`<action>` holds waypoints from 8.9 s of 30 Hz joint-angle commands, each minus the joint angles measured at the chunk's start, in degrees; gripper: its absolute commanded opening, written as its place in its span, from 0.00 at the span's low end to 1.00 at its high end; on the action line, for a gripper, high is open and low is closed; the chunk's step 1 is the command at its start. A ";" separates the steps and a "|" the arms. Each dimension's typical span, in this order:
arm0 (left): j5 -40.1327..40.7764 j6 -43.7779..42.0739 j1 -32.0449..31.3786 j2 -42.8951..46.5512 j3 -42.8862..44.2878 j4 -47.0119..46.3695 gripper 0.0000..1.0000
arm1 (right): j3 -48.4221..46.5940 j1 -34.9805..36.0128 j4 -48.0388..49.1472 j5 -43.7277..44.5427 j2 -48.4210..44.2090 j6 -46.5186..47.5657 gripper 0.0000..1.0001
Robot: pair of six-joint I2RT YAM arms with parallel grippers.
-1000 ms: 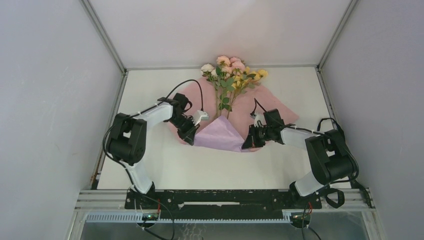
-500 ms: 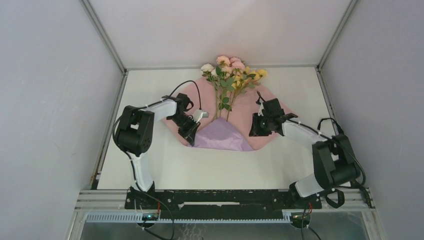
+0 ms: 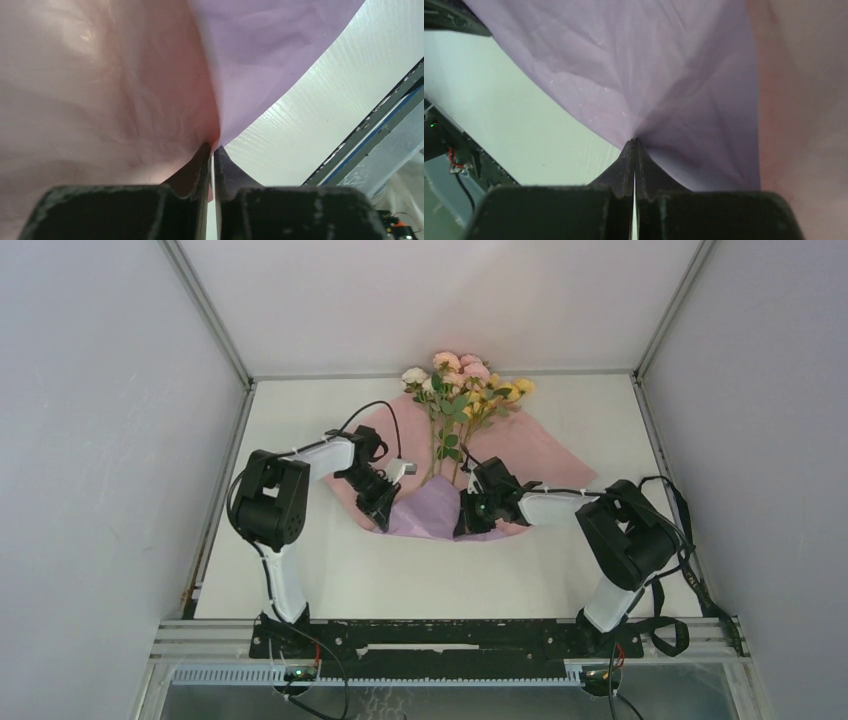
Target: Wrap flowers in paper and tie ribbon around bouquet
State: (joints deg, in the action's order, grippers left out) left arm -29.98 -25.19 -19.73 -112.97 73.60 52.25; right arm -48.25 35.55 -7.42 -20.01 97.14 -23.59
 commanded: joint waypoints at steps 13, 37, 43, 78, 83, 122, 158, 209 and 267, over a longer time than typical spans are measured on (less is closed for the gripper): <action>12.00 -2.06 -7.87 24.71 -0.99 1.30 0.47 | 3.25 -0.36 5.77 1.90 -0.97 -6.41 0.00; 16.52 7.74 -6.18 4.36 -1.94 -3.74 0.33 | 13.06 -5.92 7.95 3.19 -6.72 -13.17 0.00; 18.01 5.78 -5.85 4.18 -5.47 -3.31 0.32 | 17.09 -9.36 4.29 5.07 -11.61 -13.88 0.00; 15.68 14.88 -18.64 -3.24 9.05 -14.55 0.37 | 19.86 -18.79 -6.93 12.01 -29.08 -12.79 0.24; 15.35 14.95 -18.68 -3.76 8.82 -14.15 0.37 | 22.71 -33.86 -6.05 7.56 -38.19 -13.95 0.45; 15.93 14.56 -19.69 -4.74 9.44 -13.63 0.38 | 23.73 -33.91 9.89 -3.62 -22.61 -21.19 0.56; 16.36 14.56 -19.74 -3.88 9.53 -13.67 0.38 | 26.24 6.06 9.78 36.84 -19.80 -54.75 0.54; 21.13 12.11 -20.23 -6.83 12.51 -12.52 0.42 | 9.23 17.13 -16.42 66.98 -23.31 -25.56 0.00; 17.71 13.52 -19.82 -8.72 14.72 -11.39 0.42 | 8.02 18.92 -12.39 62.17 -11.14 -40.96 0.00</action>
State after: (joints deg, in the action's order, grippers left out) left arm -11.53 -11.51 -39.97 -119.22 87.57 41.30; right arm -34.98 52.42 -10.28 34.46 83.94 -73.45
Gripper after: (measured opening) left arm 0.420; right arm 0.006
